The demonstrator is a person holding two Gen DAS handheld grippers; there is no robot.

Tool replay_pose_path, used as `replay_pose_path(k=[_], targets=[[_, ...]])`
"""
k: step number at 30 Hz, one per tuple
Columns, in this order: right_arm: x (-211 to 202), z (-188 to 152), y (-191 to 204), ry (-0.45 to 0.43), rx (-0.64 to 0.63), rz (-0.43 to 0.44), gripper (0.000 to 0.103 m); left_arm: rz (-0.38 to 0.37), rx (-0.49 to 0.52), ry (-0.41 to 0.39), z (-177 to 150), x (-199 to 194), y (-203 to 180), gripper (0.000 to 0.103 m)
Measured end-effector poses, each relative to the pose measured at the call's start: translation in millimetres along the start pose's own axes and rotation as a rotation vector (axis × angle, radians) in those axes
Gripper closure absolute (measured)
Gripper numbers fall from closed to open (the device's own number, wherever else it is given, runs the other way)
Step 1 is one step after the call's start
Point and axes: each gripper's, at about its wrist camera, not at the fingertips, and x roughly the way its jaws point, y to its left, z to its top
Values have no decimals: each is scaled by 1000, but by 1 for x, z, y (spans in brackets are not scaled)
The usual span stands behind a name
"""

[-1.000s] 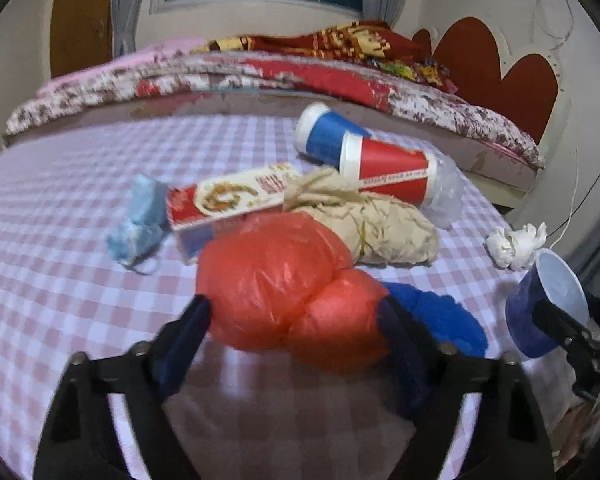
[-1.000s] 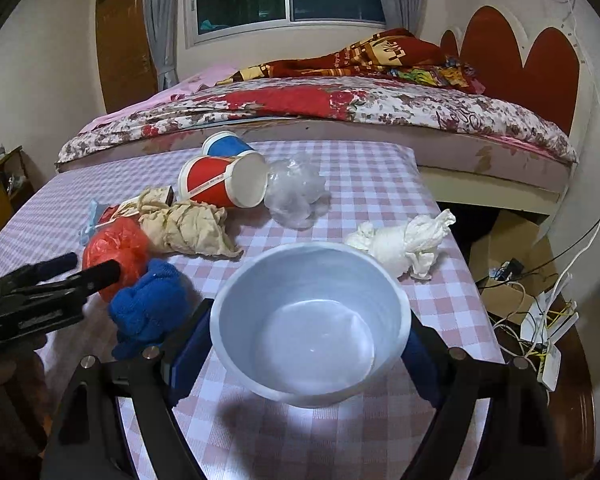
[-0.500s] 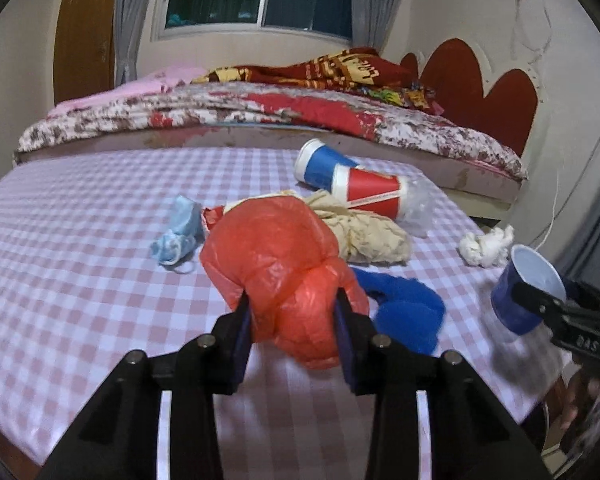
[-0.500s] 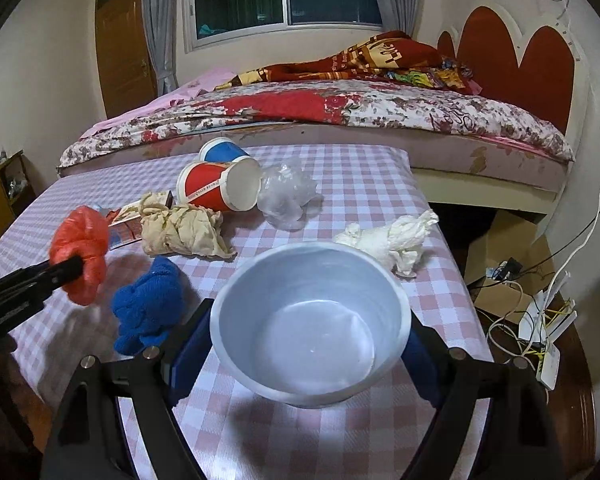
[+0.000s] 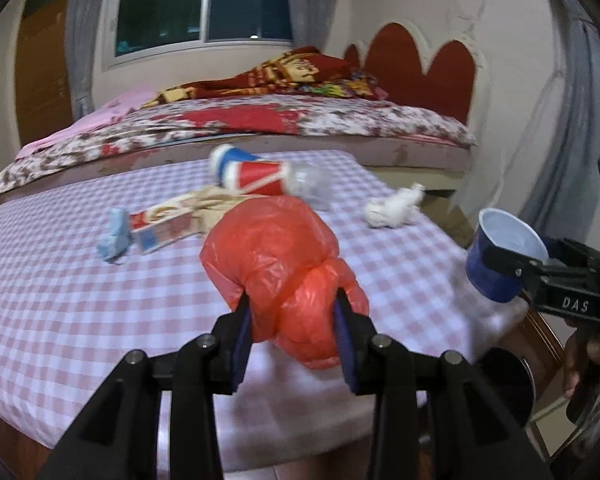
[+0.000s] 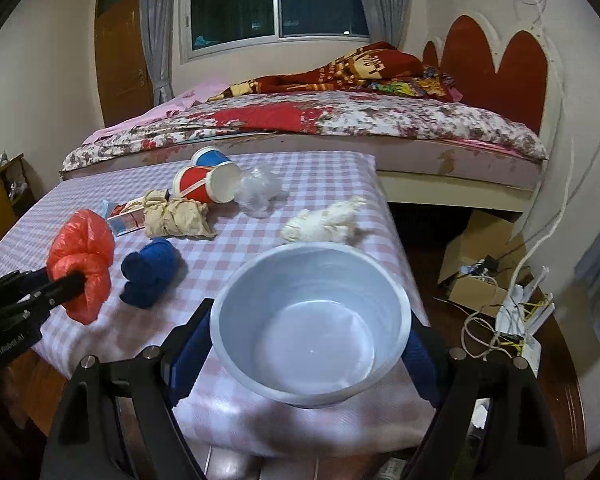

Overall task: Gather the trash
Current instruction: 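Grasp the red plastic bag with the left tool while the right tool grasps the blue cup, then carry red bag and blue cup over the black bin while both tools open to drop them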

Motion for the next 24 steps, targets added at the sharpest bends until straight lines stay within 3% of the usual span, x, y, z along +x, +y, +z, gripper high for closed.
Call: replay_pose_path(k=[12, 24], targets=[[-39, -34, -74, 18, 105, -100, 17, -140, 94, 33, -10, 6, -86, 65], [-65, -93, -136, 104, 185, -179, 17, -278, 183, 98, -37, 8, -165, 65]])
